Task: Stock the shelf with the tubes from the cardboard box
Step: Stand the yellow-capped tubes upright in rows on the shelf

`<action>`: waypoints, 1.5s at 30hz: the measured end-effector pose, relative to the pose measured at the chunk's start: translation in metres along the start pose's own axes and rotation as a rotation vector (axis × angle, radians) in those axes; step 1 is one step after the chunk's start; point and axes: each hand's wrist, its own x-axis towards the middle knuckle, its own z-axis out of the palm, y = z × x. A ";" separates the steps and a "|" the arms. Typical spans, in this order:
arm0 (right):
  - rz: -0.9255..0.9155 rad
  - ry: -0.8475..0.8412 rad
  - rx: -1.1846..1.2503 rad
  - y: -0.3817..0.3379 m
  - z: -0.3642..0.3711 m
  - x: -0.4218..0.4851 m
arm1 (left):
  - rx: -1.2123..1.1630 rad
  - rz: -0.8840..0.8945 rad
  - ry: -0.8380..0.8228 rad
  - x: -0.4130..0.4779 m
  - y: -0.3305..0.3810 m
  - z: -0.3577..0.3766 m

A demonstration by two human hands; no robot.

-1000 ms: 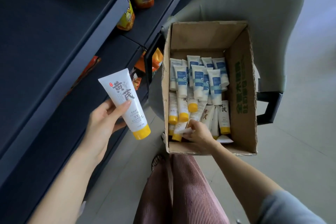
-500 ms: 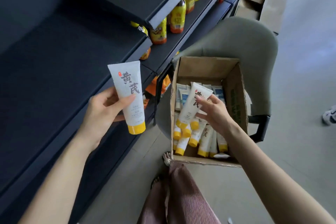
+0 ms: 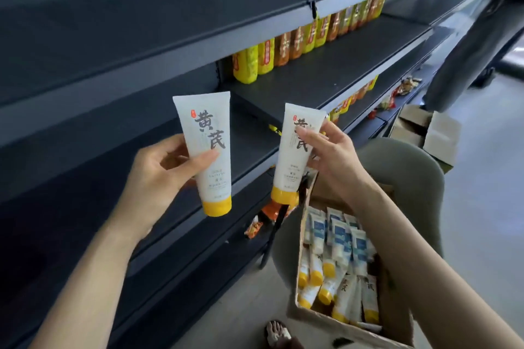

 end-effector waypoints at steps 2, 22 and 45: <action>-0.050 -0.076 -0.013 -0.021 0.025 -0.003 | -0.010 0.054 0.048 -0.010 0.019 -0.017; -0.285 -0.631 -0.010 -0.119 0.260 -0.028 | 0.069 0.274 0.843 -0.144 0.116 -0.180; -0.302 -0.735 0.056 -0.106 0.462 -0.091 | 0.256 0.316 1.010 -0.248 0.147 -0.342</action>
